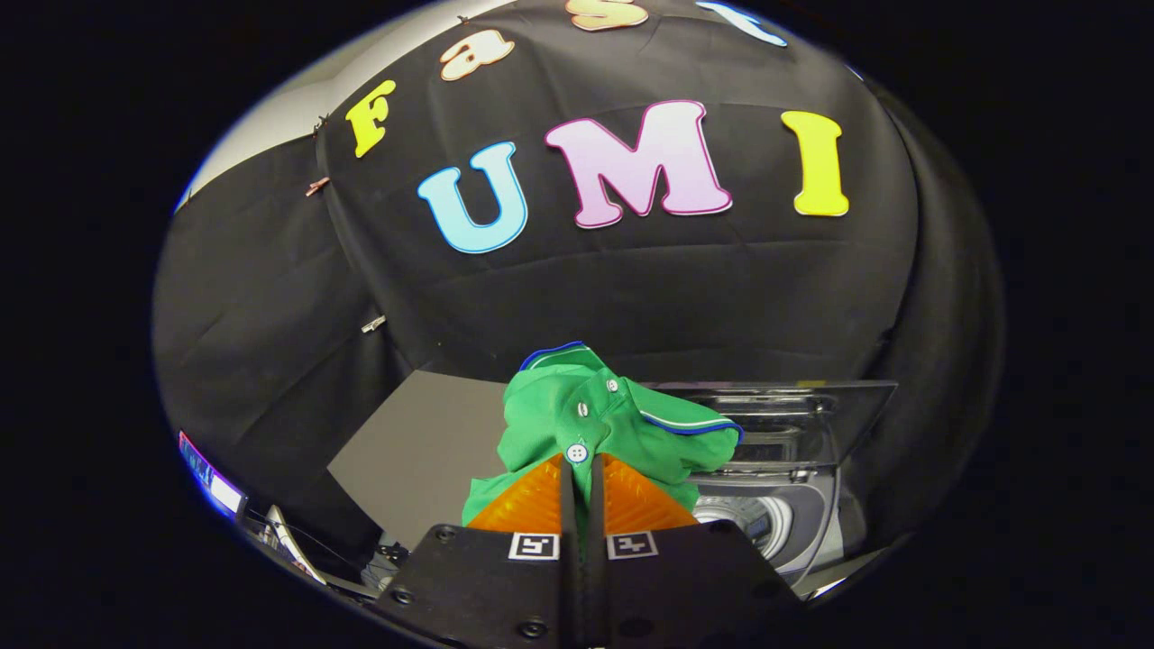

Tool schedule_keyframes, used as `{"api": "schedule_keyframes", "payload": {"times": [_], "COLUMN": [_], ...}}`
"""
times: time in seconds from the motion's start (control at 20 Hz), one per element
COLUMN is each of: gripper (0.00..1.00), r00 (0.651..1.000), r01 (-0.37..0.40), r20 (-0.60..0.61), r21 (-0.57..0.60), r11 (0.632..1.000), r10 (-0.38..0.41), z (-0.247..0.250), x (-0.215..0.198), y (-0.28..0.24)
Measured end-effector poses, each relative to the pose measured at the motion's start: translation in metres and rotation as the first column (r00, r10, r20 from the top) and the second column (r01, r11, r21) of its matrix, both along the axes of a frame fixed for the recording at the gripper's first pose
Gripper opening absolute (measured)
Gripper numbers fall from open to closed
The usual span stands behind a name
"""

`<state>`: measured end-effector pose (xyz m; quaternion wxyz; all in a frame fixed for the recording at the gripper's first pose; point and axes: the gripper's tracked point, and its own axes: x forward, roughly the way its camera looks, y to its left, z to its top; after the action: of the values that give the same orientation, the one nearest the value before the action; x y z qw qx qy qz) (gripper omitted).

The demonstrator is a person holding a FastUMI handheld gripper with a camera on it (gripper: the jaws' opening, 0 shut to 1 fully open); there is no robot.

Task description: Put the clothes into the washing machine and then close the washing machine lid.

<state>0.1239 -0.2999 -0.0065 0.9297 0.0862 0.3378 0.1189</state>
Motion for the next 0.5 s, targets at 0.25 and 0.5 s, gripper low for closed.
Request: {"api": "schedule_keyframes", "payload": {"times": [0.25,0.5], "gripper": [0.05,0.05], "r00": [1.0,1.0], "r01": [0.01,-0.025], "r20": [0.029,-0.007], "r21": [0.019,-0.017], "r11": [1.0,1.0], "r10": [-0.011,0.025], "z": [-0.006,-0.064], "x": [0.008,0.008], "y": [-0.051,-0.082]}}
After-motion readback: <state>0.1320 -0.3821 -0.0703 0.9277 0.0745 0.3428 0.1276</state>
